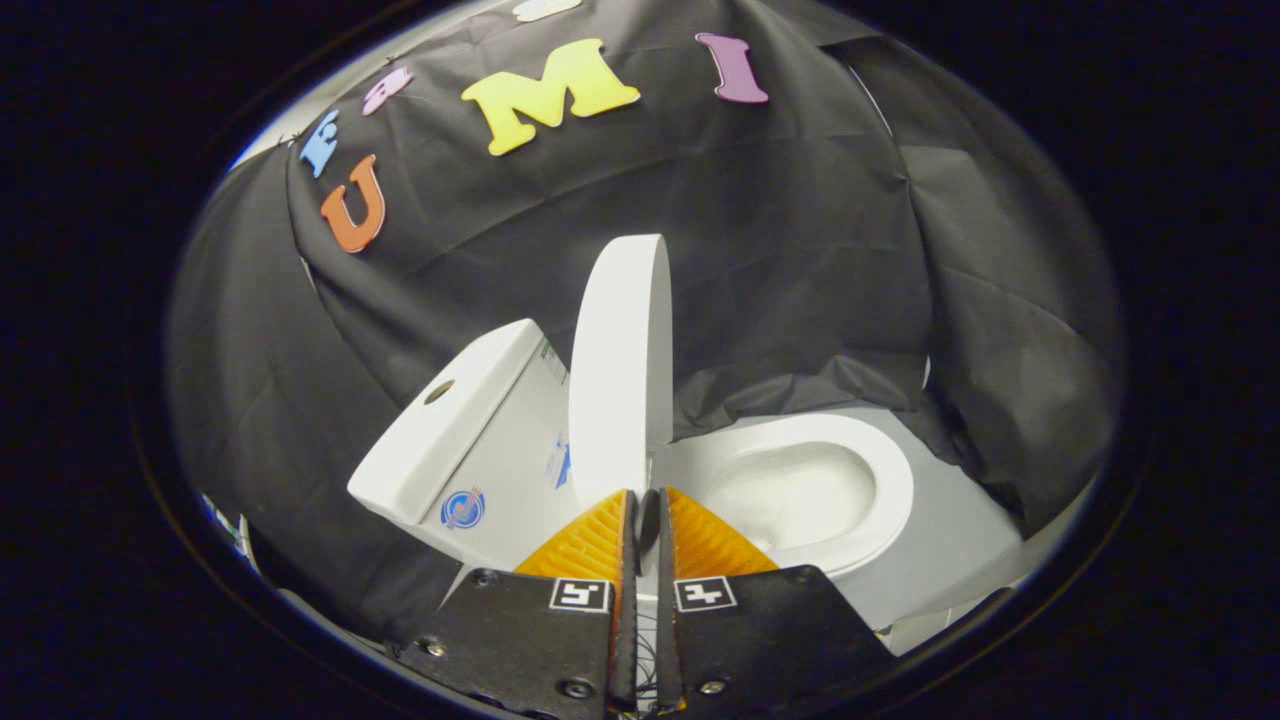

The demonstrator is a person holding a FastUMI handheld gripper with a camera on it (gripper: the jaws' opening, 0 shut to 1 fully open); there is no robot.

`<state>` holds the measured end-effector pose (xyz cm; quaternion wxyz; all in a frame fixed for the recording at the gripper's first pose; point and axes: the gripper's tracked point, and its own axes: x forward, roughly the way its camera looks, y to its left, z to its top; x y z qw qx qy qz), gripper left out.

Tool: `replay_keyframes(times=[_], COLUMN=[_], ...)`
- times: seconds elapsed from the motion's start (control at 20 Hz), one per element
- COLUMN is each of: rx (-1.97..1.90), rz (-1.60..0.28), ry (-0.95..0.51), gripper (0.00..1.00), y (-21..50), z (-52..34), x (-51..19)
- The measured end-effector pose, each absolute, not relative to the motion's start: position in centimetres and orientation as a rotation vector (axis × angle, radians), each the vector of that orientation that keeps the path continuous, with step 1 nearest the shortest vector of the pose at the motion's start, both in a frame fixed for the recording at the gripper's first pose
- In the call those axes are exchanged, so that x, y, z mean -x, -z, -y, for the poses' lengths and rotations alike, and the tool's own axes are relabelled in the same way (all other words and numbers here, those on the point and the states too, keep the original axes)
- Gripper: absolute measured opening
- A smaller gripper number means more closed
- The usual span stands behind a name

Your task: Open the toilet lid.

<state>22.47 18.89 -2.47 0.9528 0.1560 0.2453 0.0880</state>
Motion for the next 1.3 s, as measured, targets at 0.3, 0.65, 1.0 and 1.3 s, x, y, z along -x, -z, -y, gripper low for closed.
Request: replay_keyframes(times=[0.3,0.65,1.0,1.3], rx=[-0.283,-0.234,-0.175,-0.128], rz=[-0.501,-0.491,-0.482,-0.477], ry=[-0.18,-0.178,-0.174,-0.182], gripper=[0.11,0.11,0.11,0.11], y=[2.1,1.8,1.5,1.4], z=[-20.4,-22.3,-24.4,-26.2], x=[-22.3,-22.4,-22.5,-22.3])
